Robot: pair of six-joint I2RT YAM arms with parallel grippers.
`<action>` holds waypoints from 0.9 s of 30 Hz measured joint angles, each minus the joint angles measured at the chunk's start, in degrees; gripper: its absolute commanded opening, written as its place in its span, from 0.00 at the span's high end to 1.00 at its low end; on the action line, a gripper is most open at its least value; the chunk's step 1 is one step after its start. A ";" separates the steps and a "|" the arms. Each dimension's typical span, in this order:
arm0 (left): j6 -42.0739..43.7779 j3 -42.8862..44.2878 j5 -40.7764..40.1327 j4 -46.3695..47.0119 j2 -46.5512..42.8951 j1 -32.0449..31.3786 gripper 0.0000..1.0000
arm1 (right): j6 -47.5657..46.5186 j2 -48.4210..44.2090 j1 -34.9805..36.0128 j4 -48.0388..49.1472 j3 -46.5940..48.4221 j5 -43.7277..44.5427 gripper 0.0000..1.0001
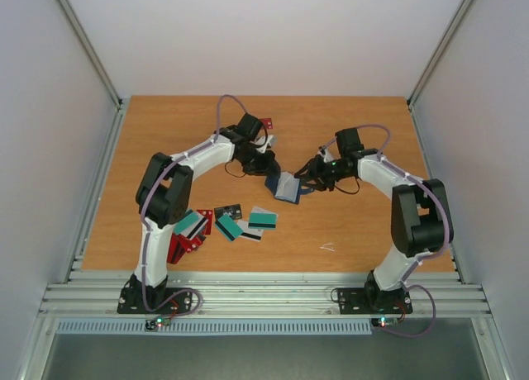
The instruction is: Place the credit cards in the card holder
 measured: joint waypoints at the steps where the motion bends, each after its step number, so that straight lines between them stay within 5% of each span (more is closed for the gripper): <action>1: -0.02 0.00 0.28 0.22 0.24 0.00 1.00 | 1.31 1.11 0.00 1.77 -0.50 -1.31 0.64; 12: -0.39 -0.07 2.71 0.63 2.58 1.49 1.00 | 6.32 13.90 0.02 9.64 0.66 -5.75 0.65; 27: -0.87 -0.07 4.15 0.72 4.50 2.97 1.00 | 4.83 16.68 0.02 9.60 2.05 -5.64 0.64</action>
